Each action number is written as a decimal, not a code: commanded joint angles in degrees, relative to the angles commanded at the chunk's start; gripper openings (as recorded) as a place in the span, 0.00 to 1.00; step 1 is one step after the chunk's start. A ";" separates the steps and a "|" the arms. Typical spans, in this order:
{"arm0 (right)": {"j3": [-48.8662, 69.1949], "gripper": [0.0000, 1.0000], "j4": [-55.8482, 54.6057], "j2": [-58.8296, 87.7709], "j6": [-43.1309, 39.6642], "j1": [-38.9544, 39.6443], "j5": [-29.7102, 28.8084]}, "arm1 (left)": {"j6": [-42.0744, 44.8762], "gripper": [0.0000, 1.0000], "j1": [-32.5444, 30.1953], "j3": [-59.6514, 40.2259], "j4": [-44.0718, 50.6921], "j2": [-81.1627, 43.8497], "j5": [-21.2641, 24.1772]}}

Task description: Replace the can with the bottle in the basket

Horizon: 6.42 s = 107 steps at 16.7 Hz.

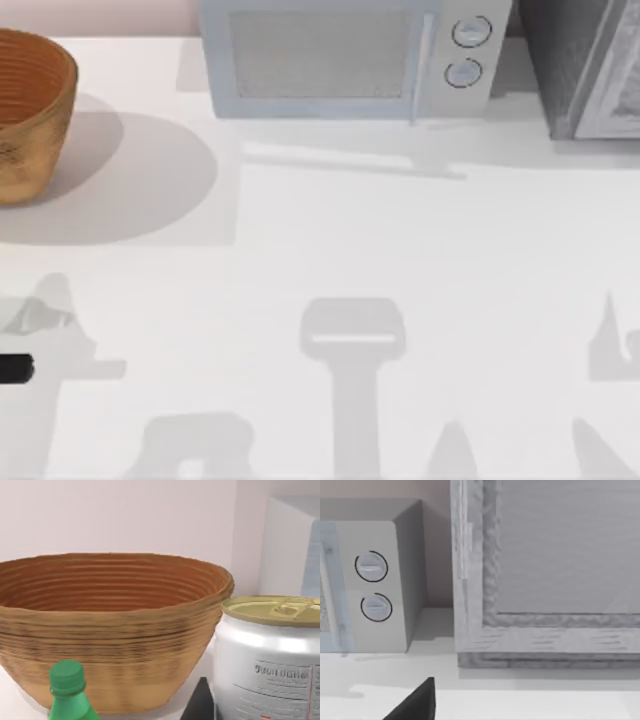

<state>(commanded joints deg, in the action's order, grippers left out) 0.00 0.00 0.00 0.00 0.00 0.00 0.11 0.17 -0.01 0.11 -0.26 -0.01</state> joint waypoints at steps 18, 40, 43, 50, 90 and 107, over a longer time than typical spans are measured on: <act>0.00 1.00 0.00 0.00 0.00 0.00 0.00 | 1.01 0.00 -7.52 -26.10 -34.52 -64.00 29.97; 0.00 1.00 0.00 0.00 0.00 0.00 0.00 | 1.63 0.00 -20.14 -60.70 -81.36 -143.34 72.83; 0.00 1.00 0.00 0.00 0.00 0.00 0.00 | 1.63 0.00 -20.14 -60.70 -81.36 -143.34 72.83; 0.00 1.00 0.00 0.00 0.00 0.00 0.00 | 1.63 0.45 -20.14 -60.70 -81.36 -143.34 72.83; 0.00 1.00 0.00 0.00 0.00 0.00 0.00 | 0.74 1.00 -1.44 -11.07 -13.52 -23.31 12.40; 0.00 1.00 0.00 0.00 0.00 0.00 0.00 | 0.12 1.00 1.27 0.15 -3.17 -3.50 0.94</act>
<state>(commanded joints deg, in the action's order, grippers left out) 0.00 0.00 0.00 0.00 0.00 0.00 0.23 1.44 0.15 -3.05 -3.76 0.93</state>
